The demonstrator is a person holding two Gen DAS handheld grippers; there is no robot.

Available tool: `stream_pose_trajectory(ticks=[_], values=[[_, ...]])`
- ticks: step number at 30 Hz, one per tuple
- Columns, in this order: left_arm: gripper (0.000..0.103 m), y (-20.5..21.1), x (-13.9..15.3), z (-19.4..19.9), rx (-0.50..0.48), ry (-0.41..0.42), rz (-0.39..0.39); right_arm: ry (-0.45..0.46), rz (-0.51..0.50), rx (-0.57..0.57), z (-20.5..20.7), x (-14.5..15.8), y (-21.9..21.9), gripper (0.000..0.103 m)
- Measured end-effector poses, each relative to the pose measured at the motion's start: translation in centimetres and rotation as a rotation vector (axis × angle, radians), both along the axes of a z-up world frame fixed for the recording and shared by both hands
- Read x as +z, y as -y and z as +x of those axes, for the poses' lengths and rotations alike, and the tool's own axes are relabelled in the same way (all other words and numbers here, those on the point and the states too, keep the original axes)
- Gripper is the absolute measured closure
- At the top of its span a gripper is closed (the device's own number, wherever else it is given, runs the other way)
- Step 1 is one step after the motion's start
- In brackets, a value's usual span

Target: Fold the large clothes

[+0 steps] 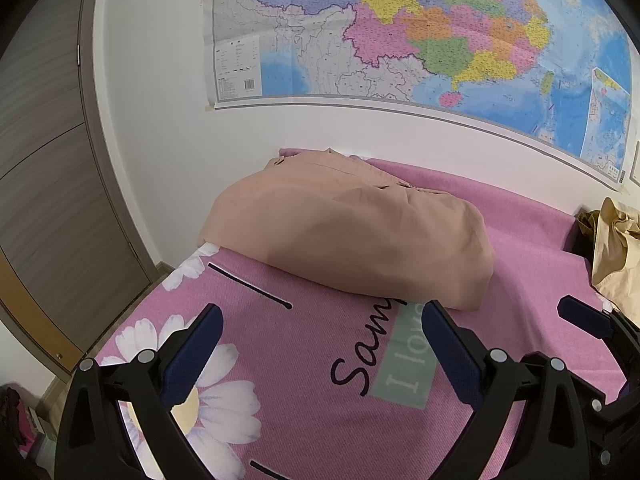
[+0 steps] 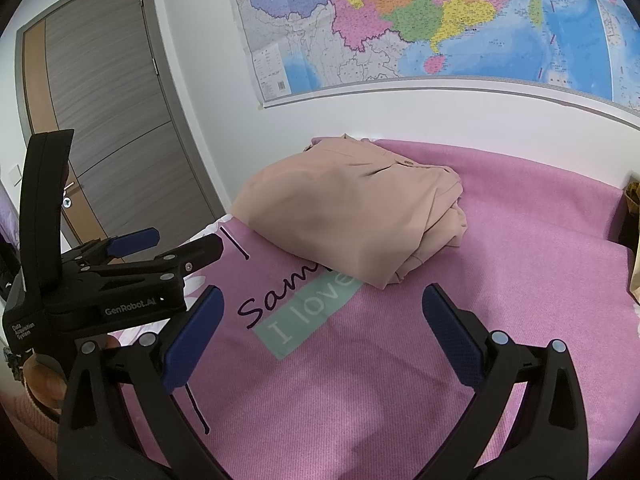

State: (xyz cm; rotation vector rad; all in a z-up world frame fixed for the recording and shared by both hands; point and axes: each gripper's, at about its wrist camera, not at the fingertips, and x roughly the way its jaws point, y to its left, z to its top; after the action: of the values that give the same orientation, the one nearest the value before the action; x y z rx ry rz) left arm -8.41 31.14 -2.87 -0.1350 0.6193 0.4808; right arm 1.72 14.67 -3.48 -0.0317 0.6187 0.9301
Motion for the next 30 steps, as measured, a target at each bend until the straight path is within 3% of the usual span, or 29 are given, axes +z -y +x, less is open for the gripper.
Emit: stream_pose_trajectory(ticks=[30], values=[[0.007, 0.21, -0.34, 0.03, -0.003, -0.002, -0.006, -0.001, 0.001, 0.002, 0.04, 0.04, -0.04, 0.005]])
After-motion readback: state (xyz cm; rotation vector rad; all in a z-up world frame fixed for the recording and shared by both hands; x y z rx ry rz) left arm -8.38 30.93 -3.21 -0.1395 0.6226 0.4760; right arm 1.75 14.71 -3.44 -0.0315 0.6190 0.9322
